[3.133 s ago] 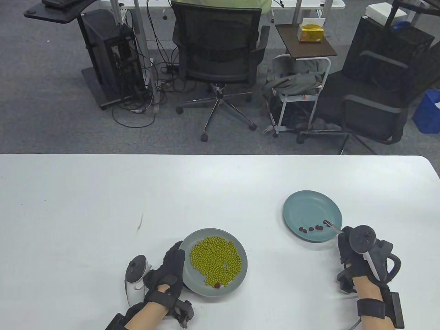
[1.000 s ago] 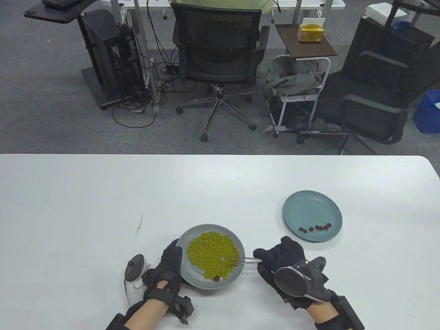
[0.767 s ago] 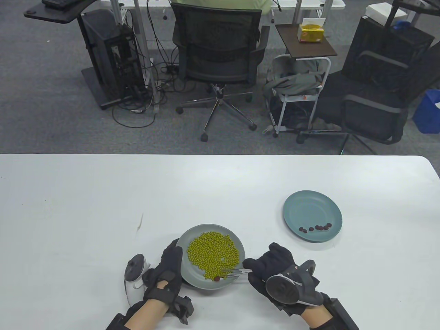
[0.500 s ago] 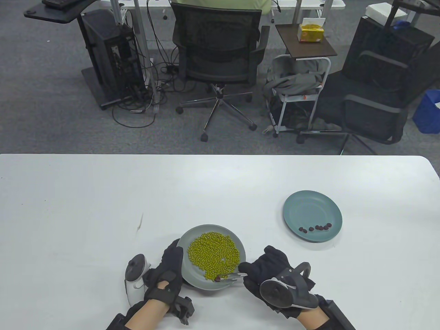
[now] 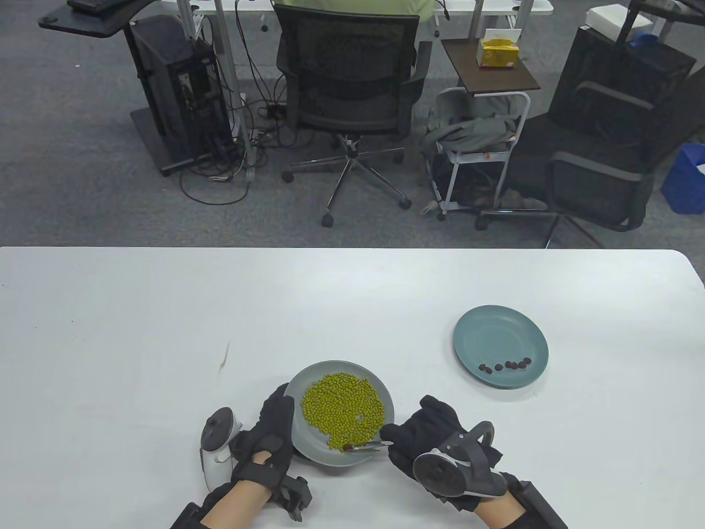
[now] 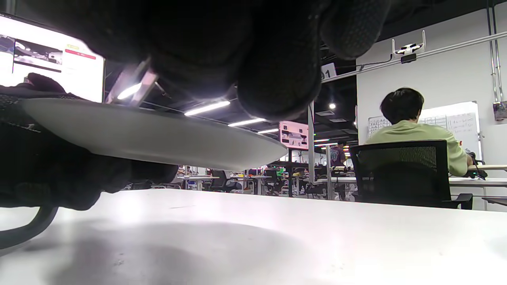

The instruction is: Pick cranberries with tweezers into plate

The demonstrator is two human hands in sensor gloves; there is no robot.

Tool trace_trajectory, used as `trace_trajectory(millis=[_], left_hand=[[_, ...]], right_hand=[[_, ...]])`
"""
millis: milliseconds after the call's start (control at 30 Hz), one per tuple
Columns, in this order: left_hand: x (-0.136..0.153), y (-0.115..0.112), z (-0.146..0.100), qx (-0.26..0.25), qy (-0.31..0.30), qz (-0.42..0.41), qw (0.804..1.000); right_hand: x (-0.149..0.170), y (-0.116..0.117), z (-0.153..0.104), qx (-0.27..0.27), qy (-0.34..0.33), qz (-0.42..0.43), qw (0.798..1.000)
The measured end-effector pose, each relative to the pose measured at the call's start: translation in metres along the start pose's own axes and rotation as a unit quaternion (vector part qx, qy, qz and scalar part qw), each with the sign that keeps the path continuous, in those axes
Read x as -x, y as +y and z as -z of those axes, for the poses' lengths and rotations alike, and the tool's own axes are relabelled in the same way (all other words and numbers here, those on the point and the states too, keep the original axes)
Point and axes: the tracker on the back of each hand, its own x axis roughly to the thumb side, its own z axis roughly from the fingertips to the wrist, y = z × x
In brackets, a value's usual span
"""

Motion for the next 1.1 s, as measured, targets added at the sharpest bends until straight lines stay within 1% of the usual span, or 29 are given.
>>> trace_trajectory(millis=[233, 433, 700, 800, 833, 900, 967, 1000, 1033, 1100], left_hand=[[0.0, -0.001, 0.0, 0.001, 0.0, -0.001, 1.0], [0.0, -0.001, 0.0, 0.003, 0.0, -0.001, 1.0], [0.0, -0.002, -0.001, 0.006, -0.003, -0.003, 1.0], [0.0, -0.002, -0.001, 0.007, -0.004, -0.003, 1.0], [0.0, -0.002, -0.001, 0.008, -0.004, -0.002, 1.0], [0.0, -0.002, -0.001, 0.009, -0.004, -0.002, 1.0], [0.001, -0.002, -0.001, 0.01, -0.004, -0.001, 1.0], [0.001, -0.002, -0.001, 0.01, -0.004, -0.001, 1.0], [0.001, -0.003, -0.001, 0.01, -0.004, 0.0, 1.0], [0.001, -0.003, -0.001, 0.01, -0.003, 0.0, 1.0]], right_hand=[[0.005, 0.0, 0.0, 0.001, 0.01, 0.014, 1.0], [0.013, -0.005, -0.001, 0.01, 0.028, 0.044, 0.999], [0.049, -0.017, -0.004, 0.038, 0.096, 0.082, 0.991], [0.072, -0.025, -0.007, 0.056, 0.138, 0.073, 0.986], [0.086, -0.028, -0.009, 0.069, 0.168, 0.06, 0.982], [0.112, -0.031, -0.015, 0.076, 0.215, 0.023, 0.973], [0.138, -0.031, -0.023, 0.067, 0.267, -0.025, 0.961], [0.153, -0.03, -0.029, 0.071, 0.298, -0.048, 0.951], [0.17, -0.028, -0.034, 0.055, 0.337, -0.06, 0.938], [0.192, -0.02, -0.045, 0.039, 0.386, -0.053, 0.92]])
